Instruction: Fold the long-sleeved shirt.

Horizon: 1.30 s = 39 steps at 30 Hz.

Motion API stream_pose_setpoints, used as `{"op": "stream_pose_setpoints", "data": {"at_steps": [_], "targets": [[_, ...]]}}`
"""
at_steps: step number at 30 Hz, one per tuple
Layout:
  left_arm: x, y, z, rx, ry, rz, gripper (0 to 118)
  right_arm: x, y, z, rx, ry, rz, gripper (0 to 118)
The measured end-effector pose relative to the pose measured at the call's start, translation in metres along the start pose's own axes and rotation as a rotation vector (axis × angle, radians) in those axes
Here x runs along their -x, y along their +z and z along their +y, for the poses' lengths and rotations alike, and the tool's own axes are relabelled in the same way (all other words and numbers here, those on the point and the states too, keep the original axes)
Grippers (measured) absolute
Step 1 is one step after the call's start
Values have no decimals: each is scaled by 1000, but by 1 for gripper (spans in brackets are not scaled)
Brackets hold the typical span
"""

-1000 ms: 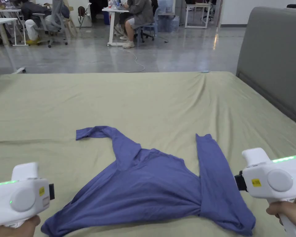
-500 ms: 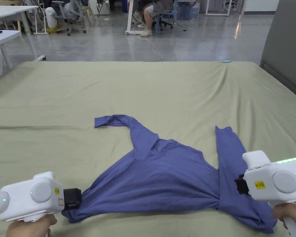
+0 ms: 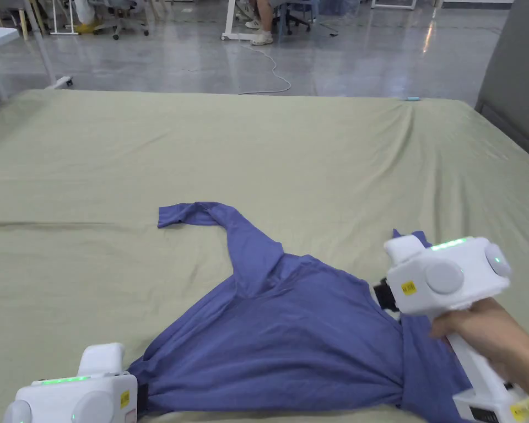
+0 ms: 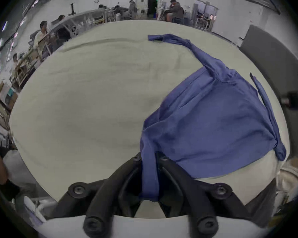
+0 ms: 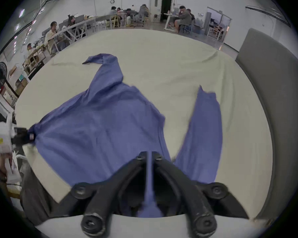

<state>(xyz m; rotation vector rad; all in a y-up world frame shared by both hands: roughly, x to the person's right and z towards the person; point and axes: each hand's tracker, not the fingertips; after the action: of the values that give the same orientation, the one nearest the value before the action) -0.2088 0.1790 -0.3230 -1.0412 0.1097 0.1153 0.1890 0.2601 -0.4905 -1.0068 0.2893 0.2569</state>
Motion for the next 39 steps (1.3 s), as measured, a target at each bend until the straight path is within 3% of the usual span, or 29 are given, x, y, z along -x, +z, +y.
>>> {"op": "stream_pose_setpoints", "data": {"at_steps": [2, 3, 4, 9, 12, 13, 15, 16, 17, 18, 19, 20, 25, 27, 31, 36, 39], "targets": [[9, -2, 3, 15, 58, -32, 4, 0, -27, 40, 13, 35, 55, 66], [12, -3, 4, 26, 84, -49, 4, 0, -40, 57, 31, 50, 71, 85], [17, -4, 5, 36, 95, -61, 4, 1, -58, 74, 56, 74, 71, 90], [30, -5, 10, 49, 141, -91, 4, 5, -131, 117, 247, 115, 23, 90], [28, -7, 14, 58, 135, -95, 4, 11, -161, 122, 315, 142, 43, 88], [28, -7, 14, 61, 129, -94, 4, 14, -170, 122, 340, 141, 41, 72], [26, -9, 14, 66, 116, -88, 4, 22, -177, 114, 375, 128, 46, 68], [26, -11, 14, 66, 115, -87, 4, 28, -172, 115, 348, 154, -3, 59], [27, -11, 14, 67, 116, -86, 4, 32, -167, 116, 347, 157, -7, 42], [27, -13, 15, 72, 119, -85, 4, 36, -161, 115, 339, 164, -4, 11], [27, -14, 16, 75, 120, -85, 4, 38, -153, 112, 315, 204, -18, 0], [26, -14, 19, 77, 118, -83, 4, 40, -151, 109, 299, 234, -77, 0], [26, 9, 47, -40, 92, -68, 4, 19, -110, 107, 172, 62, -1, 0], [26, 25, 74, -120, 90, -67, 4, 3, -75, 114, 109, 38, 36, 0], [18, 53, 144, -254, 55, -86, 4, -23, 12, 134, -46, 86, -48, 0], [-14, 109, 251, -444, -43, -95, 4, -69, 131, 175, -264, -14, -91, 0], [-34, 146, 322, -523, -75, -98, 4, -93, 190, 215, -371, -36, -145, 0]]}}
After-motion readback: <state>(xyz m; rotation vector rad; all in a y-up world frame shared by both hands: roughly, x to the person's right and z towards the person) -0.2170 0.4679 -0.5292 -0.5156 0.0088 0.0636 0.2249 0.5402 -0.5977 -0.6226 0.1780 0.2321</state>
